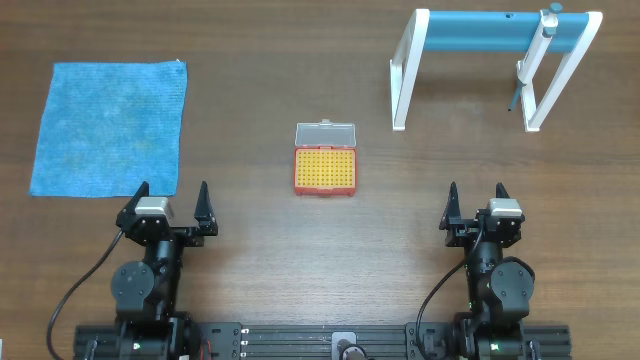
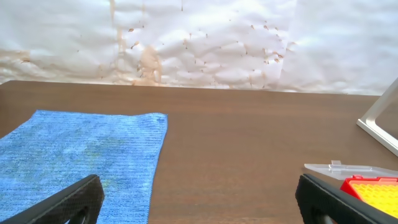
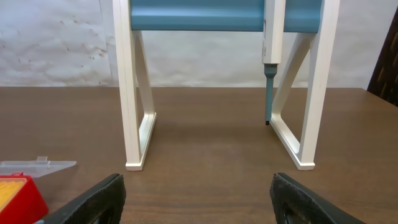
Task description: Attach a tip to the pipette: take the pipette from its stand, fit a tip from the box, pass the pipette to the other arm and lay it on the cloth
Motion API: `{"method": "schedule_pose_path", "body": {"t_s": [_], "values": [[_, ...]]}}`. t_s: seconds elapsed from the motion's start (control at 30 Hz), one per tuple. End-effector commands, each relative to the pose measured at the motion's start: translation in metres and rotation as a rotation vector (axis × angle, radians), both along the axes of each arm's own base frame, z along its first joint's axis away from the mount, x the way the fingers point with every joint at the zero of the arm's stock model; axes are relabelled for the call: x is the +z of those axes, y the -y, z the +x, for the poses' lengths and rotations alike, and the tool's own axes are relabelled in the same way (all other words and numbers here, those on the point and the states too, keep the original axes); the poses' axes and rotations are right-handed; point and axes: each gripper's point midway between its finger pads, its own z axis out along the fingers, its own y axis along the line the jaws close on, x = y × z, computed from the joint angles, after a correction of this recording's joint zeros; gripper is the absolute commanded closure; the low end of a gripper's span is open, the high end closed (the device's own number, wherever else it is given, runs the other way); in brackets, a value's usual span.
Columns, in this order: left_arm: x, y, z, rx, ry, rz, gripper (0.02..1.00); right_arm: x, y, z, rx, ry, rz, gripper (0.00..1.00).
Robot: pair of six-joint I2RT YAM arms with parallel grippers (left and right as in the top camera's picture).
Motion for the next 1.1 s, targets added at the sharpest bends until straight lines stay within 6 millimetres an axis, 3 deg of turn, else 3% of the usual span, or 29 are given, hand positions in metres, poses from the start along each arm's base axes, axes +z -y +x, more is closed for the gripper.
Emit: {"method": "schedule_pose_path", "body": {"t_s": [0.03,0.3,0.4,0.5,0.67,0.83,0.97,1.1], "values": [[0.0,0.002,-0.001,-0.009,0.0,-0.009,0.023,0.031,0.014,0.003,-0.067,-0.03,-0.014,0.237],[0.0,0.002,-0.001,-0.009,0.0,-0.009,0.023,0.111,0.065,0.02,-0.326,-0.166,-0.044,0.237],[0.0,0.002,-0.001,-0.009,0.0,-0.009,0.023,0.129,0.085,0.033,-0.39,-0.203,-0.054,0.235],[0.0,0.002,-0.001,-0.009,0.0,-0.009,0.023,0.137,0.086,0.055,-0.282,-0.259,-0.103,0.237],[0.0,0.002,-0.001,-0.009,0.0,-0.009,0.023,0.136,0.089,0.083,-0.043,-0.297,-0.011,0.237],[0.0,0.002,-0.001,-0.009,0.0,-0.009,0.023,0.112,0.102,0.106,0.196,-0.322,0.11,0.233],[0.0,0.002,-0.001,-0.009,0.0,-0.009,0.023,0.082,0.11,0.127,0.233,-0.366,0.147,0.237],[0.0,0.002,-0.001,-0.009,0.0,-0.009,0.023,0.066,0.107,0.142,0.257,-0.401,0.096,0.235]]}}
